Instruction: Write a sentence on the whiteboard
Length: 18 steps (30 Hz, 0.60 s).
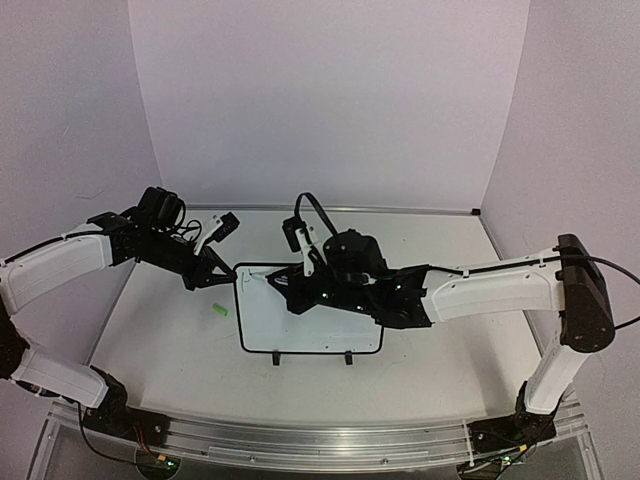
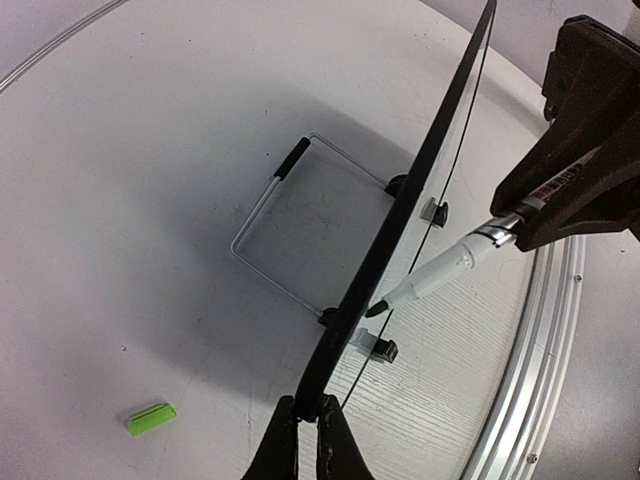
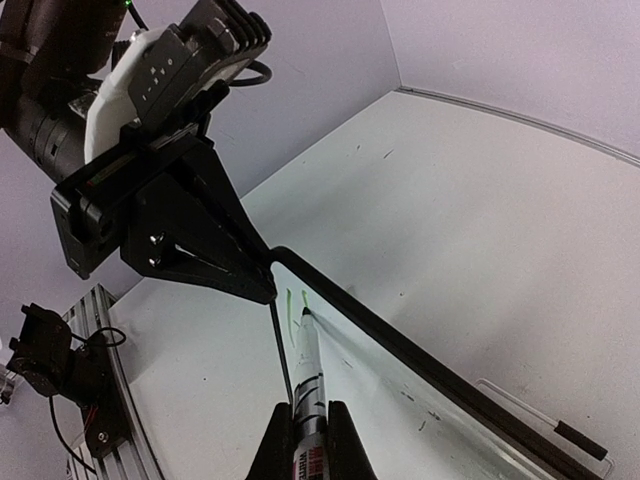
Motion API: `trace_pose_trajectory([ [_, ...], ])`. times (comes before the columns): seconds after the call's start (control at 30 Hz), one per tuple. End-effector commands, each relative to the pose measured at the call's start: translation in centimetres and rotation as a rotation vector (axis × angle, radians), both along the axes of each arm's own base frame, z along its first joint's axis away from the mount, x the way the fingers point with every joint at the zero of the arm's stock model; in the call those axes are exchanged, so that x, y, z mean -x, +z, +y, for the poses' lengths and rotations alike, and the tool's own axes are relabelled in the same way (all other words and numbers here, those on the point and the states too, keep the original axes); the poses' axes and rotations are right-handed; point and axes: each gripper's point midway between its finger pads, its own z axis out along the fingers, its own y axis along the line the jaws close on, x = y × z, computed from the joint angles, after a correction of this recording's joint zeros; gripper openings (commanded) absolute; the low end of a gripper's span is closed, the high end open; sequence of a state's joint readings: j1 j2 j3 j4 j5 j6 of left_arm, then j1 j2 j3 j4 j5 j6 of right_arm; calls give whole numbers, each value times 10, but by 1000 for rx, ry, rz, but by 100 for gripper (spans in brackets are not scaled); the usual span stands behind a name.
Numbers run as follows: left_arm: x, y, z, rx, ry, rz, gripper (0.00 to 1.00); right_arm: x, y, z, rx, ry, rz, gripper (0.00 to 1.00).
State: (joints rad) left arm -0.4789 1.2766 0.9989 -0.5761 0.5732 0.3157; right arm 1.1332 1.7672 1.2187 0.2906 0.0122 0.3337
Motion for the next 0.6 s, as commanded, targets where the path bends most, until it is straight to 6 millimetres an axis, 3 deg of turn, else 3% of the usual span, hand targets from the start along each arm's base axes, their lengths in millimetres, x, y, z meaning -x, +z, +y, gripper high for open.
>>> trace_pose_trajectory([
  [0.0,-4,3,4,-37,15,-43,0,-2,-22,-4,35,-18,42,0],
  [0.3,-4,3,5,-39,17,-45,0,8,-47,-2,69,28,108,0],
  [0.43,-4,3,5,-39,17,-44,0,11,-43,-2,66,43,100,0],
  [0.57,-4,3,5,-40,19,-47,0,20,-22,-1,6,98,67,0],
])
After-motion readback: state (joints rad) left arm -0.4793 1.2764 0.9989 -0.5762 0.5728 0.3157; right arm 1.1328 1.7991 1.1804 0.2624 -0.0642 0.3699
